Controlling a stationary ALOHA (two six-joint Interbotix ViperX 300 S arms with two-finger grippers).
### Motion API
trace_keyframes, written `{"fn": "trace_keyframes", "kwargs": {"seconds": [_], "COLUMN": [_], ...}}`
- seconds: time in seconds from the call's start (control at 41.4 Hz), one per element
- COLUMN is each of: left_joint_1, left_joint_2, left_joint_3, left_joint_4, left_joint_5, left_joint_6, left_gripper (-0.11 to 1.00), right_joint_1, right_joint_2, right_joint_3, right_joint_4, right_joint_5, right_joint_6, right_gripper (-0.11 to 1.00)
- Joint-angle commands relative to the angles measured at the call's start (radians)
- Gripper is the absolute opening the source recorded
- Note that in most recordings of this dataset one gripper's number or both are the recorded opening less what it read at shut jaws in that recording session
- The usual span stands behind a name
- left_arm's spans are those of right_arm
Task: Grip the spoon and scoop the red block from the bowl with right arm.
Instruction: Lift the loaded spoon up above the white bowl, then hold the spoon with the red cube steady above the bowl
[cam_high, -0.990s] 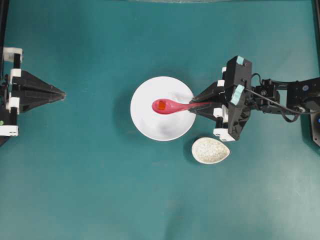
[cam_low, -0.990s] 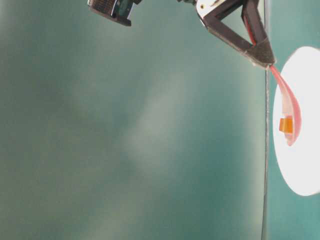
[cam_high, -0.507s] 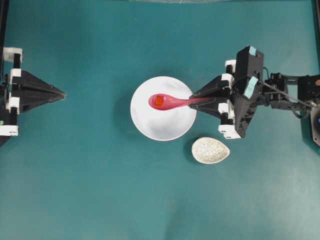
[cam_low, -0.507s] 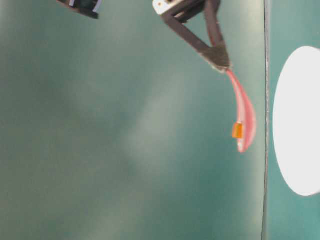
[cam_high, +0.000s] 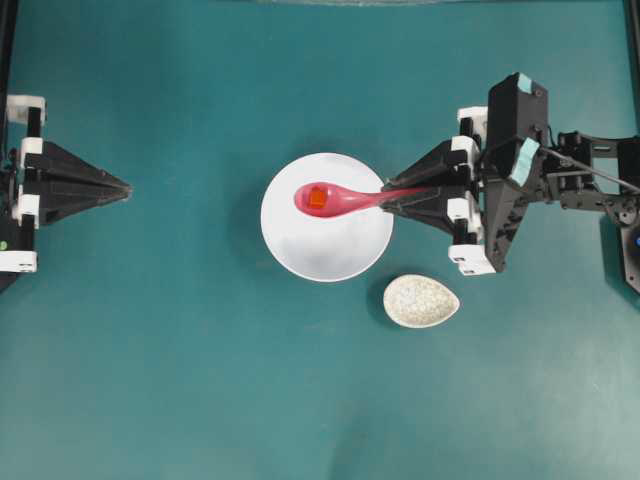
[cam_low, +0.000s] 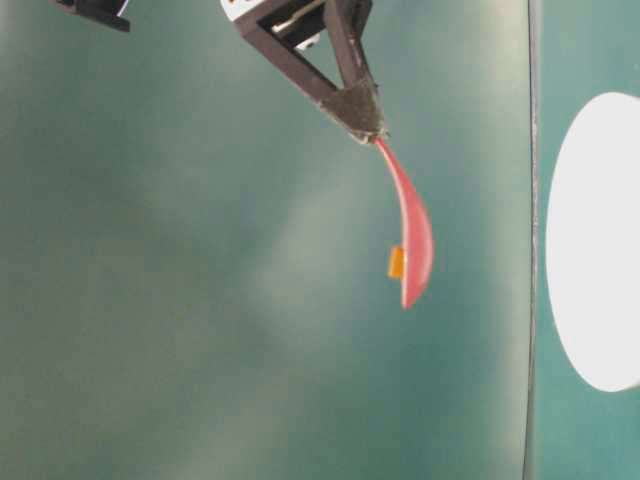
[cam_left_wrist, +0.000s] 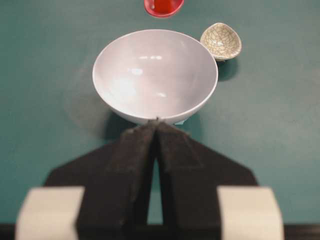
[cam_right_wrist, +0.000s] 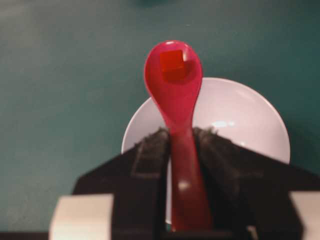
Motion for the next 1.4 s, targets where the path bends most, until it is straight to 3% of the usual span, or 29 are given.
{"fn": "trace_keyframes", "kwargs": {"seconds": [0.0,1.376], "left_joint_1": [0.000,-0.002], "left_joint_2": [0.008,0.006], "left_joint_3": [-0.021,-0.021], "left_joint_4": [0.002,0.002], "left_joint_5": [-0.006,-0.008], "left_joint_6": [0.000,0.000], "left_gripper": [0.01,0.01], "right_joint_1": [-0.002,-0.023], "right_joint_2": [-0.017,-0.077], "right_joint_3": [-0.031,-0.035], "right_joint_4": [-0.002,-0.008], "right_joint_5": [-0.005,0.041], "right_joint_6": [-0.002,-0.003], "right_gripper": [0.24,0.24]}}
